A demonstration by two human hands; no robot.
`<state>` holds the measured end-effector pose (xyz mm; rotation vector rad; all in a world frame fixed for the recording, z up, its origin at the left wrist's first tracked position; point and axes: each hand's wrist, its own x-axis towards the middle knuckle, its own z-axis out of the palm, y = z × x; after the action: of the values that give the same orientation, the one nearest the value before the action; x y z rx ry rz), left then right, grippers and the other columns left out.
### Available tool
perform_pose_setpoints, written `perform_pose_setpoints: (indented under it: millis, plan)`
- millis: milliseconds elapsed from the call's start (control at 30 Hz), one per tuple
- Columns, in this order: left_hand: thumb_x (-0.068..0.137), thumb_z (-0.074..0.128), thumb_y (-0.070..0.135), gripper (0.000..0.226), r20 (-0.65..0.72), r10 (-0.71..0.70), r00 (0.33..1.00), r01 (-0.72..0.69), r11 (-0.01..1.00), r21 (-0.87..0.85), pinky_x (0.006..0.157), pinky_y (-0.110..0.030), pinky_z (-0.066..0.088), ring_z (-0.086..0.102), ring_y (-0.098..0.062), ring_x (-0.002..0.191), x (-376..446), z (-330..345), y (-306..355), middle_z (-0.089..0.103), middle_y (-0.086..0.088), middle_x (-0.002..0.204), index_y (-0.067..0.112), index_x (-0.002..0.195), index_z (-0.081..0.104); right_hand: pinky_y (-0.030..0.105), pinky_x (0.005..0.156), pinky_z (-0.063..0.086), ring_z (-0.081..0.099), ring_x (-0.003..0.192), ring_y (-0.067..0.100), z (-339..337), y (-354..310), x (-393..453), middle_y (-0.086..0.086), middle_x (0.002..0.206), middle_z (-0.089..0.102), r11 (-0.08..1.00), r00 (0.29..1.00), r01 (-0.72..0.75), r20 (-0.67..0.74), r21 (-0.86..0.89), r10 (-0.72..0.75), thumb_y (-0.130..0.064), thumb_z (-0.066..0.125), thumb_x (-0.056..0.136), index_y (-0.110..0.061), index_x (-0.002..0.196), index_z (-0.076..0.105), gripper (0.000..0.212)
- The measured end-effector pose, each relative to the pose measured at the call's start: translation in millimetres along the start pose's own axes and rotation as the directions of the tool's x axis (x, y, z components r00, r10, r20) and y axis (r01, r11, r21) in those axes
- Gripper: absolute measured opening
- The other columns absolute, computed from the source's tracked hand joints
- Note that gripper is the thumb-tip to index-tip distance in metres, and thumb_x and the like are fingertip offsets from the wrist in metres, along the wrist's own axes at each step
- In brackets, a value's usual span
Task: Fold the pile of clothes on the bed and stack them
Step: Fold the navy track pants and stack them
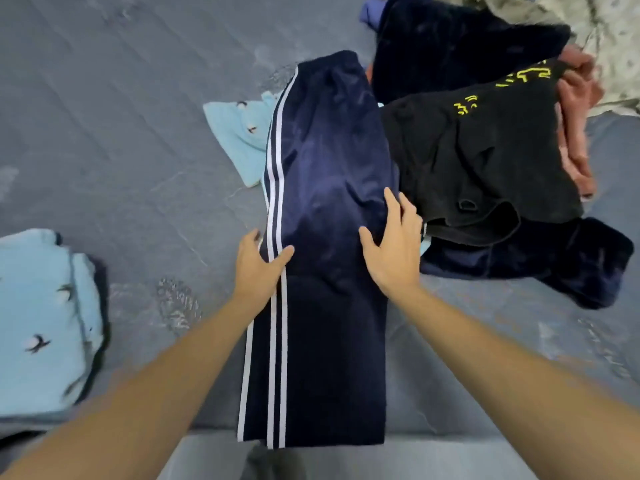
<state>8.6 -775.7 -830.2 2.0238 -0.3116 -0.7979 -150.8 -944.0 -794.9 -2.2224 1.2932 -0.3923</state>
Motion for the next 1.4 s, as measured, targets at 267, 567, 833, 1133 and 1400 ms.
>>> perform_pose_setpoints:
  millis: [267,567,833,1133,1400]
  plan:
    - [0.085,0.087,0.03,0.042,-0.005,-0.081,0.997,0.081,0.996,0.041,0.064,-0.007,0.046,0.062,0.019,0.08,-155,3,-95,0.068,0.015,0.101,0.024,0.112,0.056,0.045,0.115,0.036,0.033,0.139,0.029,15,55,-197,0.007,0.153,0.034,0.958,0.947,-0.284,0.171,0.044,0.273,-0.025,0.083,0.088,-0.02,0.161,0.025,0.094]
    - [0.089,0.083,0.018,0.032,0.123,-0.16,0.979,0.166,0.985,-0.041,0.082,-0.028,0.059,0.073,-0.006,0.092,-239,-3,-130,0.077,0.008,0.104,0.021,0.115,0.065,0.039,0.091,0.058,0.07,0.106,0.022,13,58,-248,-0.003,0.112,0.072,0.764,0.838,-0.517,0.411,0.386,0.359,-0.025,0.081,0.088,-0.017,0.121,0.061,0.04]
    - [0.089,0.082,0.009,0.042,0.293,-0.166,0.941,0.21,0.97,-0.123,0.087,-0.028,0.061,0.074,-0.004,0.097,-279,-4,-159,0.078,0.012,0.108,0.027,0.123,0.067,0.027,0.089,0.057,0.07,0.105,0.009,4,70,-293,-0.014,0.112,0.074,0.71,0.747,-0.563,0.628,0.423,0.219,-0.015,0.074,0.094,-0.036,0.112,0.064,0.029]
    - [0.088,0.081,0.002,0.082,0.111,-0.105,0.988,0.128,0.966,-0.224,0.09,-0.031,0.06,0.069,-0.008,0.112,-331,-15,-189,0.066,0.005,0.126,0.043,0.141,0.034,0.029,0.094,0.055,0.063,0.113,0.001,-6,75,-348,-0.02,0.126,0.063,0.688,0.754,-0.577,0.61,0.44,0.242,-0.012,0.071,0.097,-0.041,0.137,0.043,0.056]
    - [0.082,0.09,0.032,0.045,0.08,-0.271,0.959,0.282,0.933,-0.225,0.095,-0.039,0.056,0.065,-0.017,0.113,-363,-8,-200,0.065,-0.002,0.123,0.031,0.111,0.056,0.045,0.101,0.058,0.07,0.113,0.021,-7,75,-374,-0.003,0.125,0.073,0.538,0.638,-0.735,0.688,0.412,0.345,-0.017,0.074,0.096,-0.023,0.137,0.057,0.046]
